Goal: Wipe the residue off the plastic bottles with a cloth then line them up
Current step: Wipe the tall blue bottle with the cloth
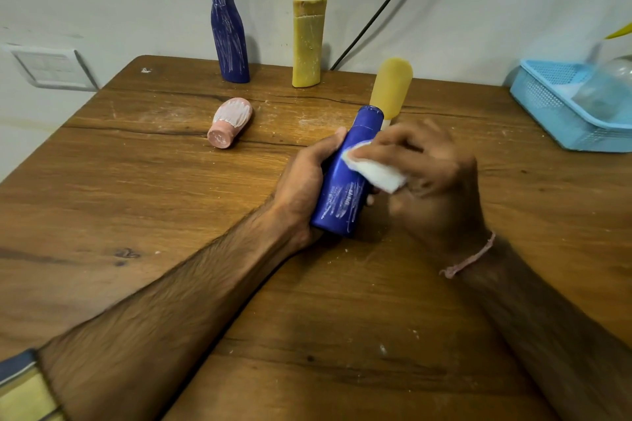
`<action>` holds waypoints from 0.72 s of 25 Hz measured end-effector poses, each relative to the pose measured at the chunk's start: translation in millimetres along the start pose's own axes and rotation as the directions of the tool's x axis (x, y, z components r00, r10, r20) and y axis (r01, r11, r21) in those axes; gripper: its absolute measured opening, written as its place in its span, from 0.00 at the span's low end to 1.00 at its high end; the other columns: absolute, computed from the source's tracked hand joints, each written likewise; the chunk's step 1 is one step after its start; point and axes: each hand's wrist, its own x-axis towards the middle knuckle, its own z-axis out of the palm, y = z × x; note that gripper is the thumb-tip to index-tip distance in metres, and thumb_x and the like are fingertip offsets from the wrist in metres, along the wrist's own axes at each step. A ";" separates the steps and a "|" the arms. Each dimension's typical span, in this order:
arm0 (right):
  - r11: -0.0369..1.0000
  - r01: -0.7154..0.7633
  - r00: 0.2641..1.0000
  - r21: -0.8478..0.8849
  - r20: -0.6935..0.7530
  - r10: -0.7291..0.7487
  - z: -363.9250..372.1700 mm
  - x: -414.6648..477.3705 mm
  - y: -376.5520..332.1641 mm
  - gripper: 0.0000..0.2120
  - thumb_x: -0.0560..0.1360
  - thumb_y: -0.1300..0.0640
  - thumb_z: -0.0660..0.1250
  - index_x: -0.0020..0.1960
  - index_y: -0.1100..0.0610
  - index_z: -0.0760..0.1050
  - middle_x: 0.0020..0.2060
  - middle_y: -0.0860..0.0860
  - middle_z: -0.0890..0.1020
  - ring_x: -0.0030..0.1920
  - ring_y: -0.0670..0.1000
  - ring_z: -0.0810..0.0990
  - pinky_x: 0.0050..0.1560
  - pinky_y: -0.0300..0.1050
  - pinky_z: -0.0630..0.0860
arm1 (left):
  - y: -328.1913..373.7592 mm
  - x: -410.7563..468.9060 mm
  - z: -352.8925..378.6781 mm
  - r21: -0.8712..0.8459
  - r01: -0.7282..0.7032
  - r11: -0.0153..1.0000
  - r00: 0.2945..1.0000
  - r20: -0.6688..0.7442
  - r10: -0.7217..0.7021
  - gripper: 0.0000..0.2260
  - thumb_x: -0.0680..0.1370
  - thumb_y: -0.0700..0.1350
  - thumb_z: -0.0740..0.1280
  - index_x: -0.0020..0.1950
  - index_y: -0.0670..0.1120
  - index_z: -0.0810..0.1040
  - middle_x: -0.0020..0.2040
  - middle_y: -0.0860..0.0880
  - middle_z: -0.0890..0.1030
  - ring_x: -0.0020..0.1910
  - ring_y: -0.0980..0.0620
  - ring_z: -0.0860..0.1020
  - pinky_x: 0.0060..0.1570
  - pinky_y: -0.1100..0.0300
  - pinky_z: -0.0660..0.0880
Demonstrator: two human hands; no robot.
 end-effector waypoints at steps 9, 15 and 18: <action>0.999 -0.011 1.000 0.052 0.007 0.010 -7.3 3.6 -0.2 0.12 0.74 0.60 0.67 0.54 0.59 0.86 0.46 0.55 0.85 0.46 0.57 0.80 0.46 0.52 0.76 | 2.5 3.3 -0.9 -0.138 0.036 0.990 0.999 0.024 -0.033 0.18 0.85 0.52 0.59 0.56 0.38 0.79 0.40 0.42 0.83 0.33 0.47 0.80 0.32 0.57 0.80; 0.994 0.055 0.996 0.094 0.064 -0.061 -9.3 1.9 -5.4 0.12 0.72 0.62 0.67 0.52 0.58 0.86 0.45 0.54 0.85 0.44 0.58 0.78 0.44 0.48 0.73 | 4.8 3.8 -2.5 -0.175 0.076 0.982 0.997 0.007 -0.076 0.20 0.84 0.52 0.61 0.48 0.41 0.86 0.42 0.44 0.85 0.37 0.48 0.81 0.42 0.55 0.80; 0.999 -0.040 0.999 0.029 0.010 0.040 -8.3 1.8 -3.9 0.12 0.74 0.62 0.69 0.55 0.58 0.85 0.48 0.54 0.85 0.46 0.57 0.79 0.48 0.40 0.71 | 4.4 5.7 -3.8 -0.186 0.059 0.981 0.997 -0.030 -0.066 0.18 0.84 0.52 0.62 0.57 0.39 0.82 0.46 0.42 0.83 0.41 0.46 0.80 0.47 0.53 0.79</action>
